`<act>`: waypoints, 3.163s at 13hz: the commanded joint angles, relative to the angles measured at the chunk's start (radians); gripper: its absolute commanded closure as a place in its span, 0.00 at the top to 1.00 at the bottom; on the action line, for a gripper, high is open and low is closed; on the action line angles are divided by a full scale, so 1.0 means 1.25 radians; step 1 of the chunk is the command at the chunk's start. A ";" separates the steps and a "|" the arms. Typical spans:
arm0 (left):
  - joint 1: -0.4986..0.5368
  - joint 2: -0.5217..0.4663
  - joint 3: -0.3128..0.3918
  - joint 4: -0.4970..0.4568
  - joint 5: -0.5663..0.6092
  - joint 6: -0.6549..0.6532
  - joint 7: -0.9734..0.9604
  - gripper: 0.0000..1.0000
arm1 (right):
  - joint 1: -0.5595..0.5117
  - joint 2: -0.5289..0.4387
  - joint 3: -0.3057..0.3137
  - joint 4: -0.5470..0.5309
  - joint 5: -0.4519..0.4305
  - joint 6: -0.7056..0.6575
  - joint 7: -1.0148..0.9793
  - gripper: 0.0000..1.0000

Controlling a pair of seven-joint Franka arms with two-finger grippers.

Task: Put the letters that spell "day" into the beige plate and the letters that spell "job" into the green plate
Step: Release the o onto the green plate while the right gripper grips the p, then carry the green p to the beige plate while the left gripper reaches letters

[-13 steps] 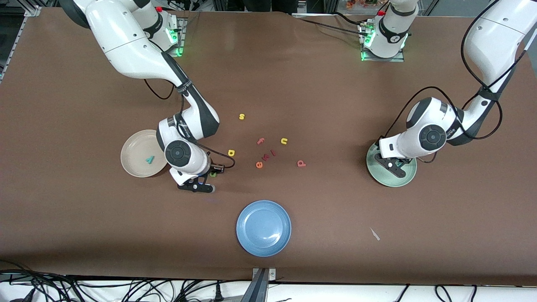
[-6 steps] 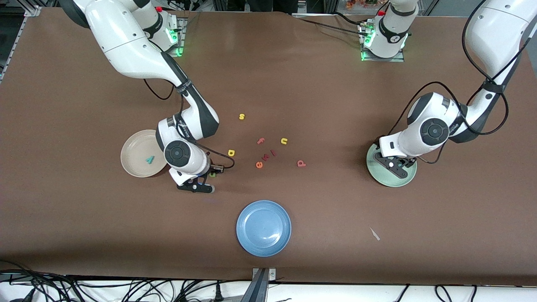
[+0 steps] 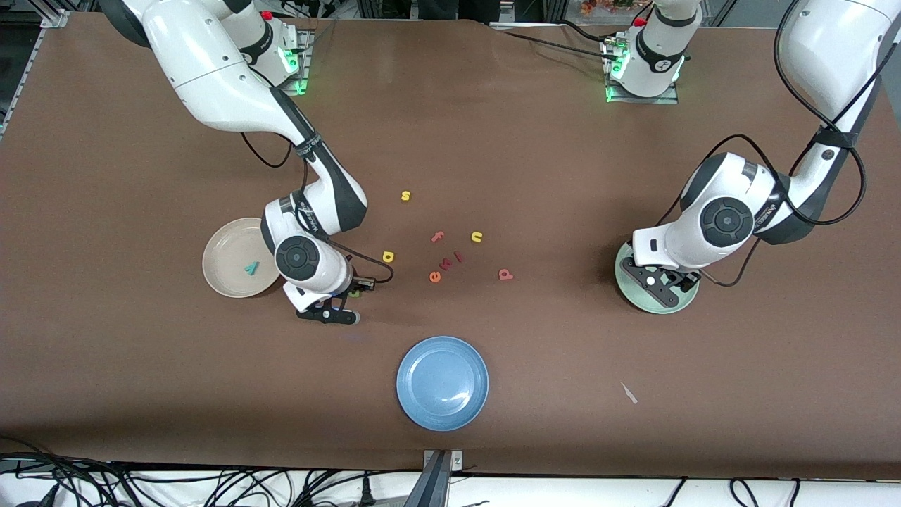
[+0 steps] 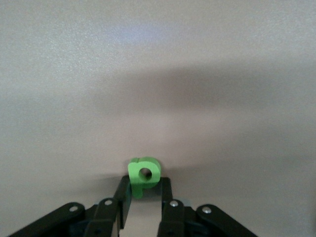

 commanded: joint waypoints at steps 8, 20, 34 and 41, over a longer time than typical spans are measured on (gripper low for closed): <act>-0.127 0.108 0.009 0.168 -0.090 -0.016 0.018 1.00 | 0.004 0.018 0.003 0.022 0.009 0.001 -0.004 0.21; -0.419 0.216 0.123 0.255 -0.043 0.125 -0.018 1.00 | 0.004 0.018 0.003 0.022 0.009 0.000 -0.002 0.02; -0.469 0.245 0.126 0.244 0.048 0.124 0.203 0.98 | -0.001 0.008 0.003 0.072 0.003 -0.074 -0.024 0.00; -0.483 0.251 0.126 0.246 0.046 0.126 0.191 0.82 | -0.029 -0.054 -0.014 0.077 0.008 -0.224 -0.221 0.00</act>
